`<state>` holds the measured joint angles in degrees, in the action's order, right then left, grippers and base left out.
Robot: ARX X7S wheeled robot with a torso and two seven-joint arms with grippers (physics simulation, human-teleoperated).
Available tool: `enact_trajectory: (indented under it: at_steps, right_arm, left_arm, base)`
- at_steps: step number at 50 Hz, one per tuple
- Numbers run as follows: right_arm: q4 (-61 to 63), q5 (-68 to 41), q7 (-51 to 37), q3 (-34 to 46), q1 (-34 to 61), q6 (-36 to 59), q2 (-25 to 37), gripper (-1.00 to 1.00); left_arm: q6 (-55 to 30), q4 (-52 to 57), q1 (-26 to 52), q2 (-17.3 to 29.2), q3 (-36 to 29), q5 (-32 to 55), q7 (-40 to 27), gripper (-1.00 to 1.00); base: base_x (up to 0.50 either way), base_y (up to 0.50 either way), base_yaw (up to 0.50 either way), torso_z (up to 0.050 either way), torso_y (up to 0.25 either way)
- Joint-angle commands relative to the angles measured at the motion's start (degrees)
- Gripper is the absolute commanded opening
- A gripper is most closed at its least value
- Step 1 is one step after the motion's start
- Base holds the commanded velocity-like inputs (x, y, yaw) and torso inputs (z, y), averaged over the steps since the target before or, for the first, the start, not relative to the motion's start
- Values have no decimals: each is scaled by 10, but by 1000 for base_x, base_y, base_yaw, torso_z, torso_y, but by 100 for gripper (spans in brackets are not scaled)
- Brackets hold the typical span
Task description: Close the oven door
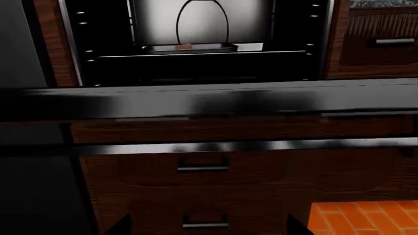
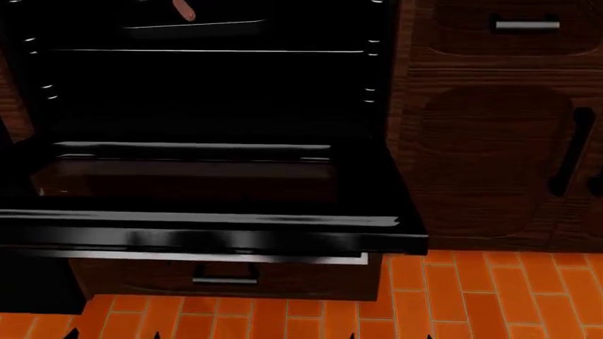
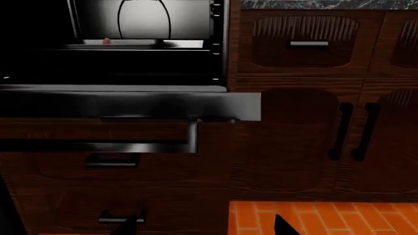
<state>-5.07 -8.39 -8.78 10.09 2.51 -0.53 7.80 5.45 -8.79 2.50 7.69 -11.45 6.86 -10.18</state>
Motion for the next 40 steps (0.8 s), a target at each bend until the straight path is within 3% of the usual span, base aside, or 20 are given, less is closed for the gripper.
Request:
enact_trajectory:
  at_steps: [1, 6, 7, 9, 10, 14, 15, 16, 22, 28, 31, 32, 33, 34, 35, 40]
  right_arm:
    - [-42, -11, 3, 4, 17, -4, -1, 100]
    - [-57, -16, 3, 4, 25, -3, -1, 100]
    - [-67, -17, 4, 4, 29, -2, -2, 100]
    - [-87, -22, 6, 3, 36, 2, -3, 100]
    - [-95, -25, 5, 2, 40, 8, -4, 100]
    - [-131, -43, 12, -4, 58, 28, -6, 100]
    - [-136, -44, 12, -4, 60, 28, -6, 100]
    - [-146, -46, 14, -4, 63, 26, -7, 100]
    - [-236, -51, 28, -4, 96, 3, -15, 100]
    - [-343, -60, 45, -10, 134, -30, -24, 100]
    - [-395, -64, 52, -14, 153, -48, -28, 100]
    - [-481, -77, 86, -31, 239, -72, -42, 100]
    - [-567, -75, 94, -32, 266, -109, -47, 100]
    - [-653, -73, 101, -29, 332, -23, -25, 100]
    - [-699, -61, 92, -27, 330, 15, -26, 100]
    - [-699, -36, 94, -56, 328, 32, -30, 100]
  left_arm:
    - [32, -74, 21, -4, -8, 2, 2, 100]
    - [26, -91, 31, -4, -10, 5, 3, 100]
    - [-49, -16, 26, 5, -9, 14, -5, 100]
    - [20, -122, 44, -6, -13, 9, 8, 100]
    - [-43, -61, 40, 2, -13, 19, 3, 100]
    - [13, -194, 73, -12, -20, 16, 22, 100]
    - [-56, -117, 64, -3, -16, 30, 15, 100]
    - [20, -203, 80, -13, -19, 18, 19, 100]
    - [14, -258, 100, -15, -20, 24, 24, 100]
    - [90, -477, 175, -38, -22, 24, 51, 100]
    - [104, -530, 195, -43, -23, 26, 62, 100]
    - [39, -616, 253, -51, -24, 32, 94, 100]
    - [61, -661, 251, -53, -20, 31, 94, 100]
    - [-25, -619, 308, -32, -30, 30, 110, 100]
    - [-93, -655, 321, -33, -20, 40, 121, 100]
    - [-118, -661, 313, -37, -11, 32, 137, 100]
  base:
    - [0, 0, 0, -41, 0]
    - [0, 0, 0, -41, 0]
    - [0, 0, 0, -41, 0]
    - [0, 0, 0, -40, 0]
    - [0, 0, 0, -40, 0]
    - [0, 0, 0, -26, 0]
    - [0, 0, 0, 0, 0]
    - [0, 0, 0, 0, 0]
    - [0, 0, 0, 0, 0]
    - [0, 0, 0, 0, 0]
    - [0, 0, 0, 0, 0]
    - [0, 0, 0, 0, 0]
    - [0, 0, 0, 0, 0]
    - [0, 0, 0, 0, 0]
    - [0, 0, 0, 0, 0]
    - [0, 0, 0, 0, 0]
